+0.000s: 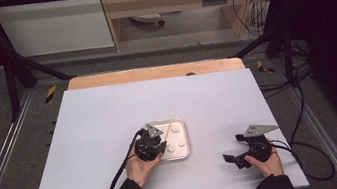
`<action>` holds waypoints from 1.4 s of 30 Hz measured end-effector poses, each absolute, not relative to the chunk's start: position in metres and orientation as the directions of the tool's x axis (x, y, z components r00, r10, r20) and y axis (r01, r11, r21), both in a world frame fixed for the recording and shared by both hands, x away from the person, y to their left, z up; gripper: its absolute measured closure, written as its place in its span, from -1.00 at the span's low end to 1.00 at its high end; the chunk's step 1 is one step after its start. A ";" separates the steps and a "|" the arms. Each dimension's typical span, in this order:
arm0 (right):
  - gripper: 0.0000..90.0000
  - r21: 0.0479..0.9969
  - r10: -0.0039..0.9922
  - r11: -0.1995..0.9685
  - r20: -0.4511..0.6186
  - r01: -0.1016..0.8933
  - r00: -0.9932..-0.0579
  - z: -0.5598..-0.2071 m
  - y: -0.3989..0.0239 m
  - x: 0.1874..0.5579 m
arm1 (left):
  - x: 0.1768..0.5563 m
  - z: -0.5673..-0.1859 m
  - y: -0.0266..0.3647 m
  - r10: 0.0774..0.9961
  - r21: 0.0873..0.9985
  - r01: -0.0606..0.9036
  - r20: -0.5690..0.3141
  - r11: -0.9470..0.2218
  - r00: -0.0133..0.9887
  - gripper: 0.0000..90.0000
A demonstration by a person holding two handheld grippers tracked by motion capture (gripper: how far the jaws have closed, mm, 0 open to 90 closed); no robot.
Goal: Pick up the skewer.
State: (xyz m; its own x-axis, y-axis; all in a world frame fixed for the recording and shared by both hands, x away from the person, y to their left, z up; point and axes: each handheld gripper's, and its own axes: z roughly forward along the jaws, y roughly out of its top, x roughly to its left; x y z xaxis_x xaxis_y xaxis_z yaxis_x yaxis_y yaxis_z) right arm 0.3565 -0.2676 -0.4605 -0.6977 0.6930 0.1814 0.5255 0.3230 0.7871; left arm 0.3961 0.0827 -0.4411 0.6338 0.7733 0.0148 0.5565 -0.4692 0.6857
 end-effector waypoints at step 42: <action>-0.98 0.789 0.690 0.325 0.180 0.522 -0.701 -0.461 -0.267 0.357 | 0.384 -0.437 0.084 0.816 0.755 0.533 0.004 -0.381 0.578 0.97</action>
